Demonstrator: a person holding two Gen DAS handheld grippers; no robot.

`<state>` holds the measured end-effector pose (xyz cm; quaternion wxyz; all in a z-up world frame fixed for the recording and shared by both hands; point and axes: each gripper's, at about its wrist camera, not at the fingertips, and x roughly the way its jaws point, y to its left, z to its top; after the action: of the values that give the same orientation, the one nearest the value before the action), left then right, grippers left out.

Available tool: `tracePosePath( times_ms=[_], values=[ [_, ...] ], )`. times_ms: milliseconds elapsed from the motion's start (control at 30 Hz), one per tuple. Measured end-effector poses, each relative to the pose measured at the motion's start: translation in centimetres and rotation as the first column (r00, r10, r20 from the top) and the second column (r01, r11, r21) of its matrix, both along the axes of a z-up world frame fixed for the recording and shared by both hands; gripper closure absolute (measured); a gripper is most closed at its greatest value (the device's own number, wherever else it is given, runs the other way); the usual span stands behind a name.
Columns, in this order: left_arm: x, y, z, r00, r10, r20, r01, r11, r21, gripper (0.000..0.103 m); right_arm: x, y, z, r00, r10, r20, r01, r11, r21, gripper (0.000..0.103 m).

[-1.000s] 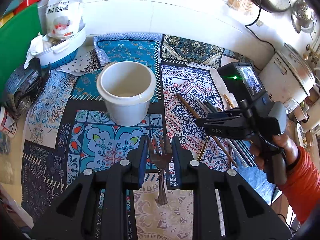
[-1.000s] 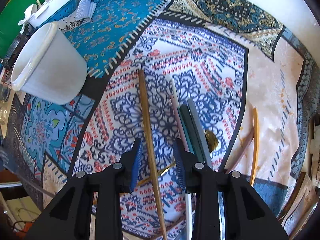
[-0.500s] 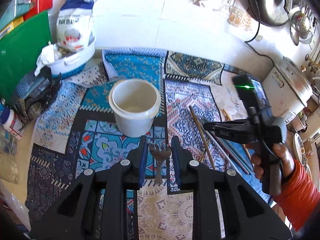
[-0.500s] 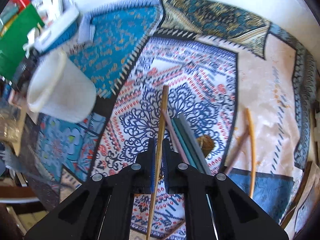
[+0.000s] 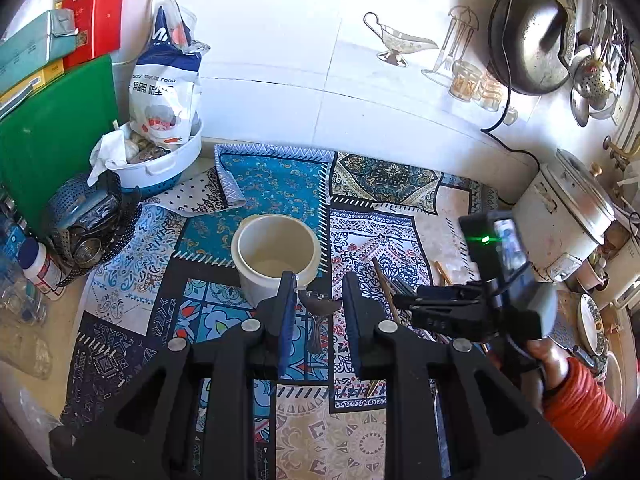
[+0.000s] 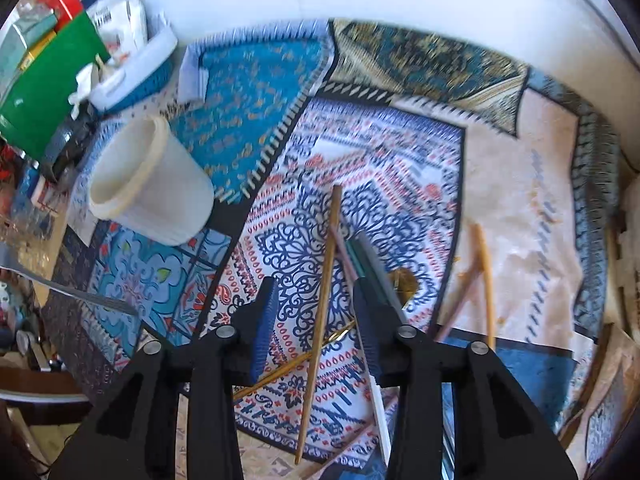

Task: Organize utensils
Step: 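Grasp a wooden chopstick with the right tool while the left tool holds the fork, then lower the fork into the white cup with left tool while right tool drops chopstick in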

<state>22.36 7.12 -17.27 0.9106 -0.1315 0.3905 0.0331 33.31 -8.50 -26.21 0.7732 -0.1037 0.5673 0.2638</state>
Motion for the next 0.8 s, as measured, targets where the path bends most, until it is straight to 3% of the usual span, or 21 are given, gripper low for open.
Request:
tracePosePath(
  times_ms=[133,200,267,533,800],
  values=[
    [-0.4,0.6,-0.2,1.000,0.030,-0.007,-0.030,1.000,-0.007,0.081,0.8,0.5,-2.2,0.999,-0.004,-0.050,0.002,0.999,-0.033,0.069],
    [-0.7,0.9,-0.3,0.999,0.045,-0.011,-0.045,0.999,-0.013,0.081,1.0,0.6,-2.7,0.998,0.005,-0.067,-0.008,0.999,-0.036,0.078],
    [-0.8,1.2,-0.4,0.998,0.058,-0.015,-0.058,0.998,-0.016,0.081,1.2,0.7,-3.1,0.996,0.012,-0.088,-0.014,0.999,-0.029,0.080],
    [-1.2,1.5,-0.4,0.997,0.078,-0.011,-0.078,0.997,-0.009,0.081,1.6,1.7,-4.0,0.997,0.028,-0.076,-0.032,0.999,-0.044,0.096],
    [-1.5,1.5,0.9,0.997,0.071,0.027,-0.071,0.997,-0.013,0.081,0.1,0.1,-0.2,1.000,-0.014,-0.009,0.015,0.999,0.051,0.096]
  ],
)
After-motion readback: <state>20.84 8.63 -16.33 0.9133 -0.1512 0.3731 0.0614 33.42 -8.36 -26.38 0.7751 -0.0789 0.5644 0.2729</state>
